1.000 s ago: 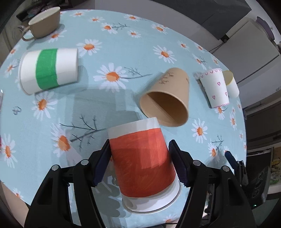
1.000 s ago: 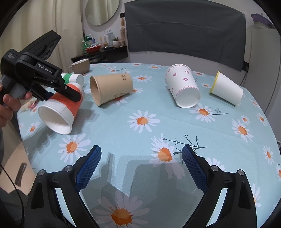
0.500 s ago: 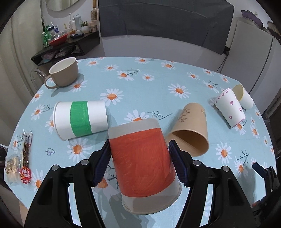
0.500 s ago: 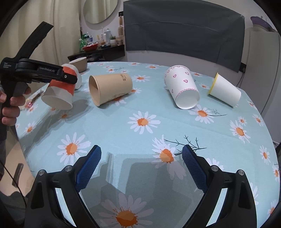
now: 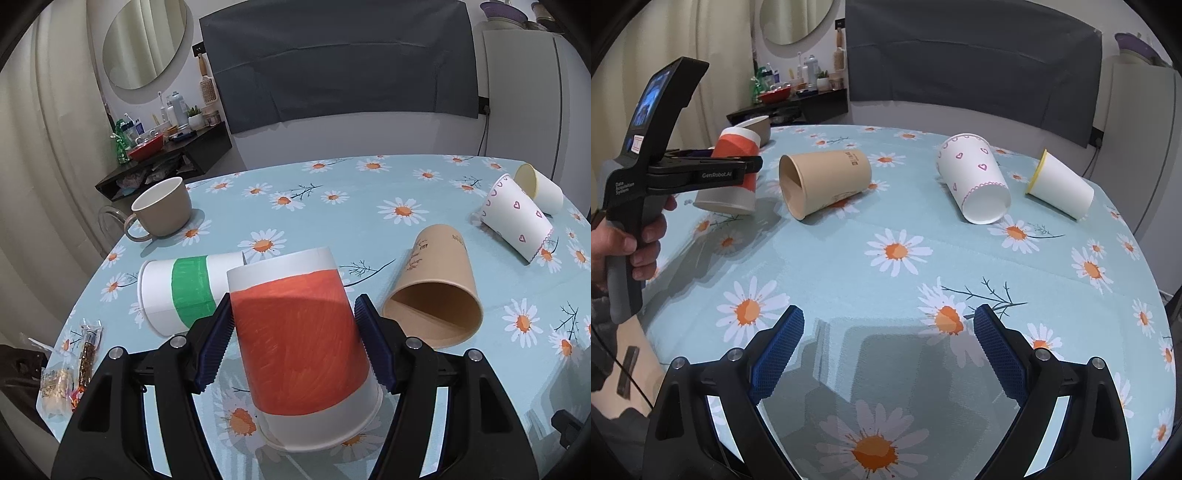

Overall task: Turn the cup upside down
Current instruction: 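Lower the inverted cup onto the tablecloth and open the left gripper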

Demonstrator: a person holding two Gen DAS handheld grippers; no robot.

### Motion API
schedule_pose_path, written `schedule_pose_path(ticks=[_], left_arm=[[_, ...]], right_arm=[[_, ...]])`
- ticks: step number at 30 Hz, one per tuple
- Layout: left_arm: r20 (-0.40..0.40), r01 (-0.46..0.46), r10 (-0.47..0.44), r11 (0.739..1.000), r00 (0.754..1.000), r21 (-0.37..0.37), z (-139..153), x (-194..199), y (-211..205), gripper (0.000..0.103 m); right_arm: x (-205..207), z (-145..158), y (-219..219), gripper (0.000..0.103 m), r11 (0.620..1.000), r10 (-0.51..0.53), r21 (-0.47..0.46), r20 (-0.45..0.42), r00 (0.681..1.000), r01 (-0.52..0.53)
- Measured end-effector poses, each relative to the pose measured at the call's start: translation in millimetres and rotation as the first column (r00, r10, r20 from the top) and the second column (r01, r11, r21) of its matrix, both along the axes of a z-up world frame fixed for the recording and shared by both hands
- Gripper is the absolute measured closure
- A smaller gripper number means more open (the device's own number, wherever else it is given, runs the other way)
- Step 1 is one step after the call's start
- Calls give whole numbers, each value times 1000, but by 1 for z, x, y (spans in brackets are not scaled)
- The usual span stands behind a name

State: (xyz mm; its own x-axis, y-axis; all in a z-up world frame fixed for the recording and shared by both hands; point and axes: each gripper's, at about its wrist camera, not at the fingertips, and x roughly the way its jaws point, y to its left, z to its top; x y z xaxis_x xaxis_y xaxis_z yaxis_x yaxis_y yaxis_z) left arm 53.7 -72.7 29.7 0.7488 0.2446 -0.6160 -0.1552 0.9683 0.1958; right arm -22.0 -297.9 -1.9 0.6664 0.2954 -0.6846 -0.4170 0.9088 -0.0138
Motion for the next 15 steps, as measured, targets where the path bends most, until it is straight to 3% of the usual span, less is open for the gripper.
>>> schedule_pose_path(ticks=[9, 15], left_arm=[[55, 9, -11, 999, 998, 37, -4, -31, -6, 37], [57, 29, -30, 999, 998, 17, -7, -44, -4, 38]], right_arm=[[1, 1, 5, 14, 1000, -3, -7, -1, 1000, 3], [1, 0, 6, 14, 1000, -14, 10, -7, 1000, 14]])
